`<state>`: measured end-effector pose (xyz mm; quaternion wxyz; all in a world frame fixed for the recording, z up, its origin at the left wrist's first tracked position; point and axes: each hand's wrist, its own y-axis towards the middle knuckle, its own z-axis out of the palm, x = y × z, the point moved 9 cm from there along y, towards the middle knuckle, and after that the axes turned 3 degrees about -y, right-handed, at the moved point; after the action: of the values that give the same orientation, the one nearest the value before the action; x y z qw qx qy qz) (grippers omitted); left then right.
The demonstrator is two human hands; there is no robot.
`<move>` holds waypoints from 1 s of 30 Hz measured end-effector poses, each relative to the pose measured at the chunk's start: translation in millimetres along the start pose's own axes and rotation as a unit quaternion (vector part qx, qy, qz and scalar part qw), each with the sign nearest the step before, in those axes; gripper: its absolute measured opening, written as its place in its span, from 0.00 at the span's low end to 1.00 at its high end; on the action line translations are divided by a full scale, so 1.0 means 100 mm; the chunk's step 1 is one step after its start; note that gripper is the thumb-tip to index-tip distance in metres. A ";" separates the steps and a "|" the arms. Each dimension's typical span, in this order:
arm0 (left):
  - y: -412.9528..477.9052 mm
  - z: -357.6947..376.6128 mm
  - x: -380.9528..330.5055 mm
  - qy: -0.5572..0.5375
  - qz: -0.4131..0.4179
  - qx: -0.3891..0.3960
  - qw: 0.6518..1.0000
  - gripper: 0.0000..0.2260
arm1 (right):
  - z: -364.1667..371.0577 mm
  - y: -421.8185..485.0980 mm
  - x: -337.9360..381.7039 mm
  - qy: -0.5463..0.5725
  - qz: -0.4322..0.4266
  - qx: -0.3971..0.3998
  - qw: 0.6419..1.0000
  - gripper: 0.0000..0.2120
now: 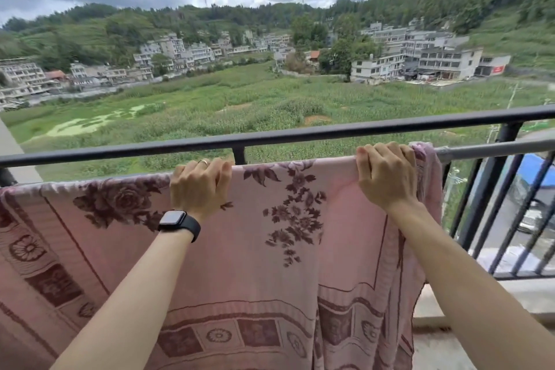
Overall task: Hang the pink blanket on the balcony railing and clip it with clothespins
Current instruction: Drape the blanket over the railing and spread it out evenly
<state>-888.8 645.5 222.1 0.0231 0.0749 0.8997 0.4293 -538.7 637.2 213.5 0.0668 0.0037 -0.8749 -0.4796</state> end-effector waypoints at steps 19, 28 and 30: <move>0.05 -0.10 -0.86 -0.023 0.033 0.002 0.999 0.23 | -0.06 -0.11 0.60 0.016 -0.044 0.091 0.995 0.22; -0.18 -0.19 -0.72 -0.051 0.069 -0.031 0.996 0.19 | -0.33 -0.18 0.20 -0.034 0.026 0.060 0.997 0.19; -0.15 -0.24 -0.72 -0.053 0.072 -0.015 0.996 0.18 | -0.29 -0.14 0.42 -0.006 0.029 0.079 0.996 0.20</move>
<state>-822.3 606.6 223.5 0.0407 0.1619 0.8828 0.4391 -578.0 602.3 221.5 0.0747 -0.0199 -0.9103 -0.4067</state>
